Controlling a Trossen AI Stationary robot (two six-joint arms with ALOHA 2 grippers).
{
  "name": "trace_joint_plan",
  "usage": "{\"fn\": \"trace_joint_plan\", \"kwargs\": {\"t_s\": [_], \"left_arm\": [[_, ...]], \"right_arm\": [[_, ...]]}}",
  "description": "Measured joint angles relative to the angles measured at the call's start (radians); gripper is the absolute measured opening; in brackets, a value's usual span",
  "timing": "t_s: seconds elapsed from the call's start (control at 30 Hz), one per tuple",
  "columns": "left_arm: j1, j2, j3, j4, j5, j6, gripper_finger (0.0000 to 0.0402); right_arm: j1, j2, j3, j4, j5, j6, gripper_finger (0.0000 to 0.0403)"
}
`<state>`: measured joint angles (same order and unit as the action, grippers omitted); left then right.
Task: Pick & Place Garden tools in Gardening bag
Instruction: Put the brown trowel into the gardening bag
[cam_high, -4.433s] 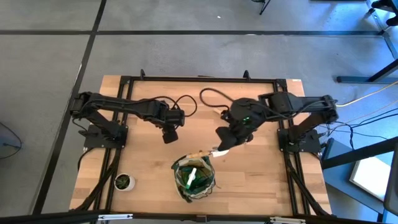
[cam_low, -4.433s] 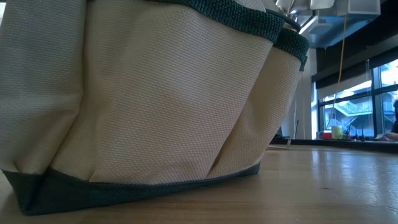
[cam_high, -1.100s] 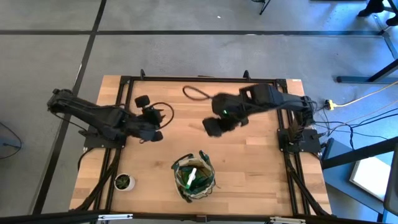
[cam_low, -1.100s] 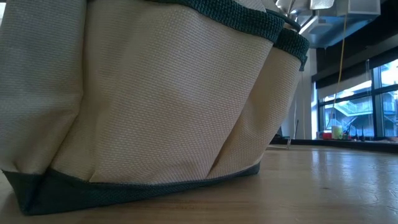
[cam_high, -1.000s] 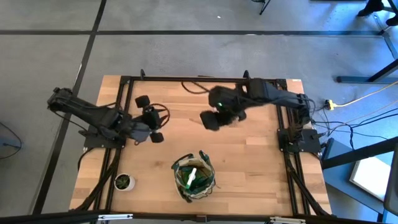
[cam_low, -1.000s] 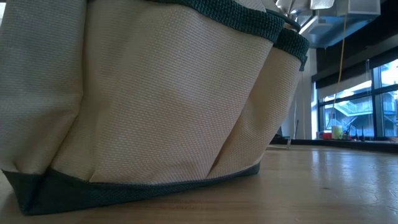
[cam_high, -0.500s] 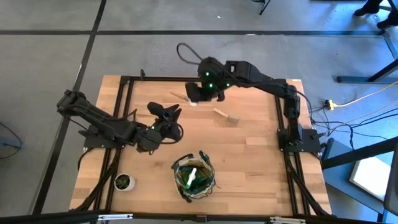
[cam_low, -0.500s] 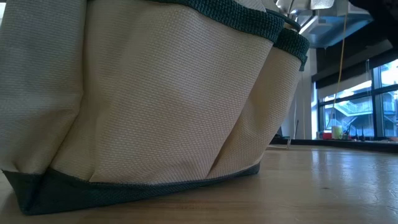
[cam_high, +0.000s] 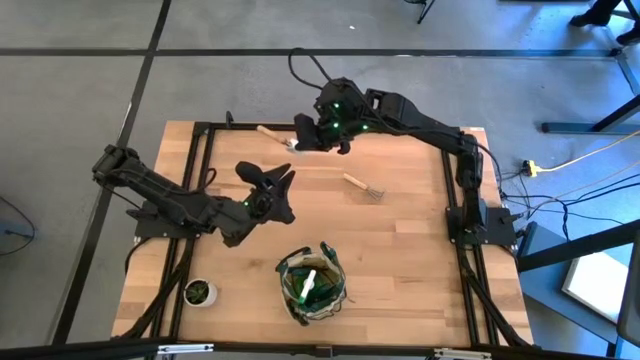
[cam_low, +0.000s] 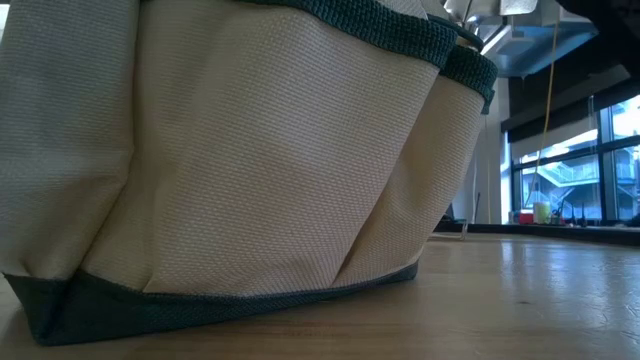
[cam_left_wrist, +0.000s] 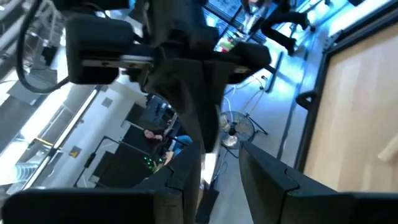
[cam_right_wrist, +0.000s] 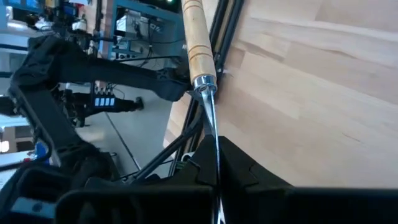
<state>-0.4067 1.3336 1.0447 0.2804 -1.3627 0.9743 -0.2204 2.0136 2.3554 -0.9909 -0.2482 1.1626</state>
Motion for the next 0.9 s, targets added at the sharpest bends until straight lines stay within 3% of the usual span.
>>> {"fn": "trace_joint_plan", "kwargs": {"t_s": [0.2, 0.9], "left_arm": [[0.031, 0.0, 0.0, 0.014, 0.001, 0.041, 0.0102], [0.082, 0.0, 0.0, -0.075, -0.058, -0.06, 0.0102]], "right_arm": [[0.025, 0.0, 0.0, 0.031, -0.021, -0.004, 0.0], [0.067, -0.001, 0.0, 0.055, -0.026, -0.019, 0.0]]}}
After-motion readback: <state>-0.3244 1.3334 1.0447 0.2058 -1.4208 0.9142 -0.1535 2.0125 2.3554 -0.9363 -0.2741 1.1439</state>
